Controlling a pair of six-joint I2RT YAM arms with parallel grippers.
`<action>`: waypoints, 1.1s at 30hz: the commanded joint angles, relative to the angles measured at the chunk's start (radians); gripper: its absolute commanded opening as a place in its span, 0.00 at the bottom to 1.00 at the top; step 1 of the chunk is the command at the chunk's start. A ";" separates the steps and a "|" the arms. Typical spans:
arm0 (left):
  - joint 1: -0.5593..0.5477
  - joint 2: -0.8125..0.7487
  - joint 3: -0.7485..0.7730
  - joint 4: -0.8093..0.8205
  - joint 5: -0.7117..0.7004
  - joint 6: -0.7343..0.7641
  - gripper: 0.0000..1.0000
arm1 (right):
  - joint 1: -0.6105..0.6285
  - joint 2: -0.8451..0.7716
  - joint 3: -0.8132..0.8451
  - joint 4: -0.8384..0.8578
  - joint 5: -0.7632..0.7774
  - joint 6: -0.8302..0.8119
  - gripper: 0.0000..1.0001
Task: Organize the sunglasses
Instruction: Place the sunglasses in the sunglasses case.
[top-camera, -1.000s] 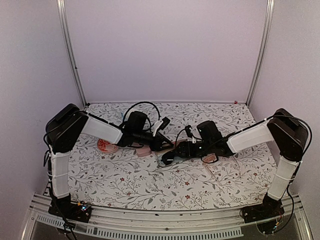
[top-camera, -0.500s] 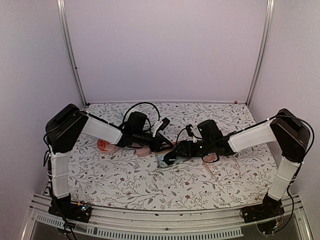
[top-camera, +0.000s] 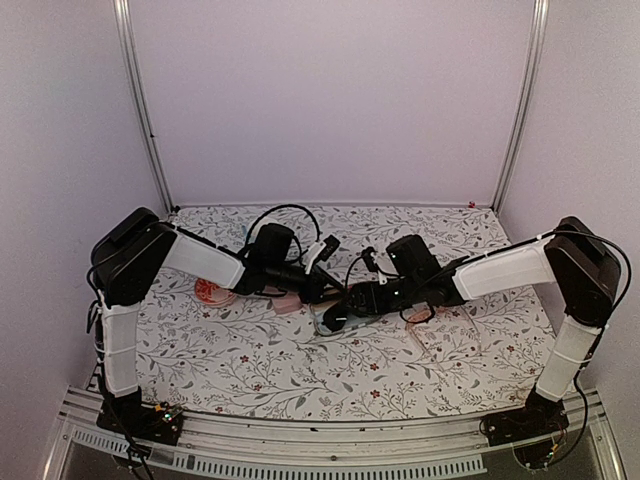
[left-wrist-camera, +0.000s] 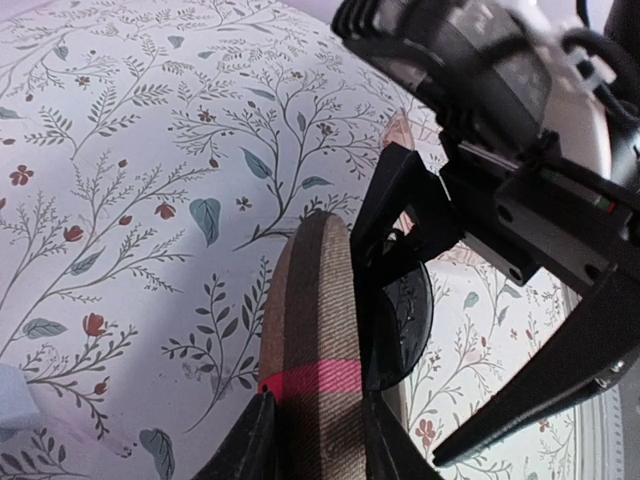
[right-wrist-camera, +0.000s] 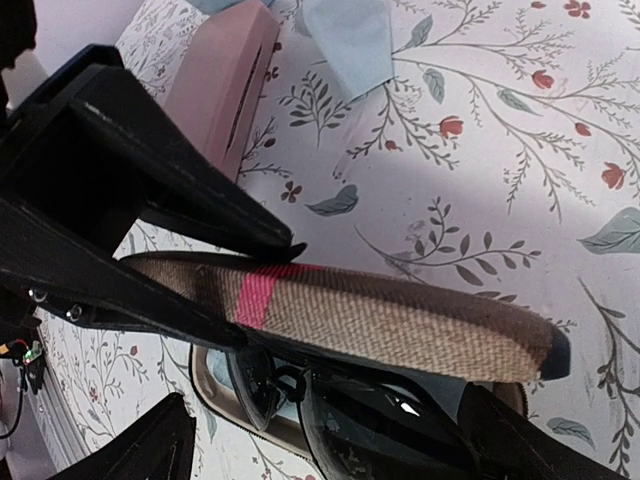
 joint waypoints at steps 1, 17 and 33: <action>0.002 -0.044 -0.005 0.007 0.020 0.001 0.30 | 0.015 -0.017 0.003 -0.035 -0.054 -0.090 0.93; 0.002 -0.044 -0.006 0.002 0.015 0.004 0.27 | 0.015 -0.020 0.038 -0.164 -0.020 -0.265 0.96; 0.002 -0.049 -0.012 0.000 0.010 0.002 0.27 | 0.015 -0.057 0.073 -0.236 0.088 -0.295 0.95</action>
